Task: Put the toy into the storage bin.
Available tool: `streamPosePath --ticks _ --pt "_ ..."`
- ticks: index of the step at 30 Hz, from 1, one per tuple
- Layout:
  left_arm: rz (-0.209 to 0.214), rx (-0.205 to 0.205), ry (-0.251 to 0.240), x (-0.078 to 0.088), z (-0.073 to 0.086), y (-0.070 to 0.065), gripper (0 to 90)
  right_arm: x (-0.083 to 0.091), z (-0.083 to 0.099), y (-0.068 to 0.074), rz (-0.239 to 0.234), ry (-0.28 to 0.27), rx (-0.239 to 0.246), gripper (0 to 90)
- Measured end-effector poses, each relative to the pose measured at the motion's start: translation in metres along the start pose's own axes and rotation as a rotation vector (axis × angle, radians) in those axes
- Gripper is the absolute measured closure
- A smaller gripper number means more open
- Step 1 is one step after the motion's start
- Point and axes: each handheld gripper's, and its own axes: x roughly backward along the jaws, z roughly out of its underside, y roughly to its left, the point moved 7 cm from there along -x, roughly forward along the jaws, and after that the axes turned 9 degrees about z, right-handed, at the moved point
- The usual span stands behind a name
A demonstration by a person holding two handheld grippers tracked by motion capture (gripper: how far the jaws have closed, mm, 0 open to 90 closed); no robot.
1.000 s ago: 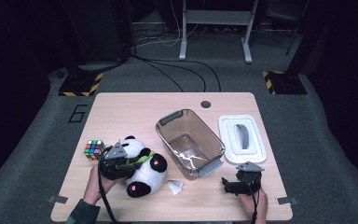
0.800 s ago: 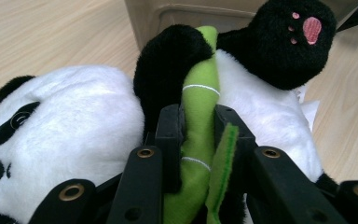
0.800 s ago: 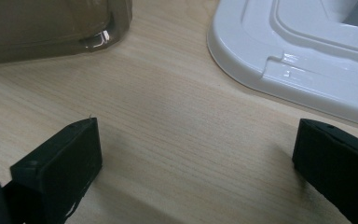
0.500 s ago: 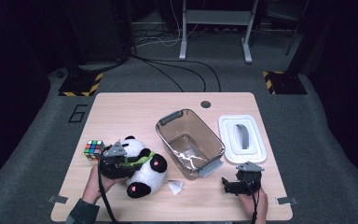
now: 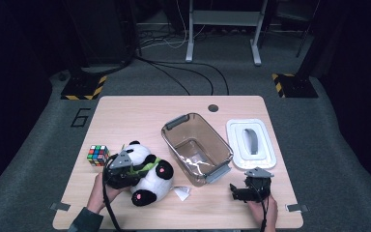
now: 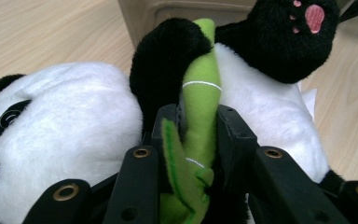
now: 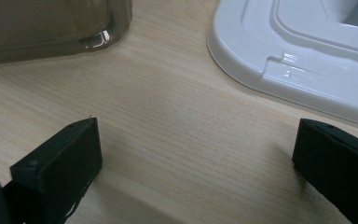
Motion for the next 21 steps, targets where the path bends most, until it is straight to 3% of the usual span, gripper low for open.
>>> streamPosePath --ticks 4,12,21 --pt "-0.019 -0.049 -0.014 0.005 -0.002 -0.002 72.6 0.0 0.0 0.0 0.001 0.0 -0.002 0.6" --pt "-0.024 -0.076 -0.037 0.012 -0.006 -0.003 74.6 0.0 0.0 0.0 0.001 0.0 -0.001 0.6" --pt "0.018 -0.096 -0.057 0.018 -0.011 -0.006 75.2 0.0 0.0 0.0 0.001 0.0 -0.002 0.6"
